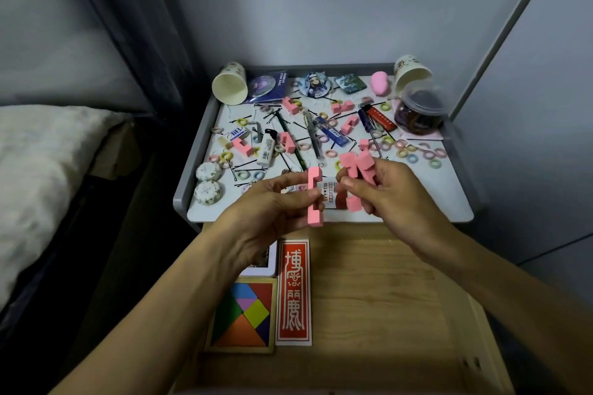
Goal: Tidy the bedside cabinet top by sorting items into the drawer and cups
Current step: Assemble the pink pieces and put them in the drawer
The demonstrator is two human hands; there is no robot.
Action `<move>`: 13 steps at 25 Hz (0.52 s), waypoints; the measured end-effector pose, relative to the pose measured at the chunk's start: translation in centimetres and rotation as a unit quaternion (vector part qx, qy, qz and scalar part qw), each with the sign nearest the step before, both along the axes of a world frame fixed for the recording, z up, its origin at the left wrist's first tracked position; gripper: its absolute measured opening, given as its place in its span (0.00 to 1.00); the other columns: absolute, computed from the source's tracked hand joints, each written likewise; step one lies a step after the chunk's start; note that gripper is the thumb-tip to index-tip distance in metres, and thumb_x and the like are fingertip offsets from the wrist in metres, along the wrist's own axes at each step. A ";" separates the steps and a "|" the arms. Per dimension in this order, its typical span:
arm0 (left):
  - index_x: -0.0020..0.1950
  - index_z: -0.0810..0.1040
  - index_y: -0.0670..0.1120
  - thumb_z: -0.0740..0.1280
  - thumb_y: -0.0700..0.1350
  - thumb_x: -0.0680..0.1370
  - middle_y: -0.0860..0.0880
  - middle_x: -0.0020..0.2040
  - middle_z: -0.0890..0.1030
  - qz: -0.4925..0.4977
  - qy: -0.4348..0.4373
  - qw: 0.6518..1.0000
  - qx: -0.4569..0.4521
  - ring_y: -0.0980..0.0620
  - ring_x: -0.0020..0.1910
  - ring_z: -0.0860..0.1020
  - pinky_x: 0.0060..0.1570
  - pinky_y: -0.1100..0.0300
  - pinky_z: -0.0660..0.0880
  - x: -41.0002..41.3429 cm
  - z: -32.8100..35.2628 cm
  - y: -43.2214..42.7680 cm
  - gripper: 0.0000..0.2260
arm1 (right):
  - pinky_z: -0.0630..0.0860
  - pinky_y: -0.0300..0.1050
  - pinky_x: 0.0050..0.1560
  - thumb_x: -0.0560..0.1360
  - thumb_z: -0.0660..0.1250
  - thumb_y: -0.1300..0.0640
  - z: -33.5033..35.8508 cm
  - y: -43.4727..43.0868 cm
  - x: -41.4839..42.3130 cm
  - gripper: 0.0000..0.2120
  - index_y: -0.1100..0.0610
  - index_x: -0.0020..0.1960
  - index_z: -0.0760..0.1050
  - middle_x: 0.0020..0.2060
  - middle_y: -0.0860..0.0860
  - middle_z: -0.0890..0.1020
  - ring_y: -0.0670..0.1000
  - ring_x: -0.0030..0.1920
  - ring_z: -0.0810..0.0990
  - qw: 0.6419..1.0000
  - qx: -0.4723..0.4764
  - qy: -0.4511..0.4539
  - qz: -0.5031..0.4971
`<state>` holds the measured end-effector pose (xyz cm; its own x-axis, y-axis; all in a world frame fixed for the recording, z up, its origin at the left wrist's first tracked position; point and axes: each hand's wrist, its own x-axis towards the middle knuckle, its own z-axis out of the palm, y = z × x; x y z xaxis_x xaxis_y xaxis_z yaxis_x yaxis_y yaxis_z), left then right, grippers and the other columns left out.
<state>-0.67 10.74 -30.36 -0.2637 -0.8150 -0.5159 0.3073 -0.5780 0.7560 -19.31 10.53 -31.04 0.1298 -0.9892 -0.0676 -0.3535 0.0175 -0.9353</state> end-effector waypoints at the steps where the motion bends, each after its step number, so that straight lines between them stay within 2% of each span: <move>1: 0.63 0.77 0.38 0.67 0.30 0.74 0.42 0.43 0.83 -0.001 0.009 1.000 0.003 0.49 0.39 0.82 0.38 0.59 0.83 0.1 0.0 0.0 0.17 | 0.69 0.31 0.31 0.78 0.67 0.58 0.1 0.0 0.0 0.03 0.53 0.49 0.79 0.30 0.39 0.80 0.38 0.29 0.75 1.000 -0.002 -0.005 -0.010; 4: 0.62 0.78 0.40 0.67 0.30 0.73 0.42 0.45 0.84 -0.001 0.027 1.000 0.012 0.48 0.41 0.82 0.42 0.56 0.82 0.2 -0.2 0.0 0.18 | 0.68 0.28 0.28 0.77 0.68 0.60 0.3 0.0 0.0 0.04 0.53 0.50 0.81 0.33 0.41 0.80 0.38 0.29 0.76 0.998 0.007 -0.054 -0.043; 8: 0.61 0.78 0.42 0.68 0.31 0.71 0.40 0.48 0.83 0.015 0.043 0.999 0.007 0.46 0.42 0.83 0.42 0.54 0.83 0.3 -0.4 -0.2 0.20 | 0.61 0.35 0.24 0.77 0.68 0.57 0.6 0.3 0.0 0.04 0.57 0.49 0.81 0.29 0.51 0.78 0.44 0.24 0.66 0.992 0.044 -0.109 -0.038; 11: 0.60 0.78 0.42 0.68 0.32 0.70 0.39 0.50 0.83 0.032 0.047 0.998 0.005 0.45 0.43 0.83 0.38 0.54 0.83 0.3 -0.4 -0.1 0.19 | 0.65 0.35 0.24 0.77 0.68 0.59 0.6 0.4 0.0 0.05 0.56 0.52 0.81 0.36 0.53 0.85 0.45 0.24 0.67 0.992 0.057 -0.105 -0.032; 13: 0.59 0.77 0.42 0.69 0.33 0.71 0.39 0.51 0.83 0.042 0.040 0.998 0.008 0.45 0.44 0.82 0.36 0.55 0.81 0.3 -0.5 -0.1 0.17 | 0.65 0.34 0.25 0.78 0.66 0.62 0.7 0.5 0.1 0.08 0.55 0.55 0.81 0.40 0.52 0.86 0.45 0.24 0.68 0.990 0.069 -0.117 -0.033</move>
<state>-0.40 10.64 -30.91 -0.2353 -0.8281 -0.5088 0.4151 -0.5590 0.7178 -19.23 11.01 -30.32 0.0926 -0.9794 -0.1792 -0.1208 0.1676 -0.9784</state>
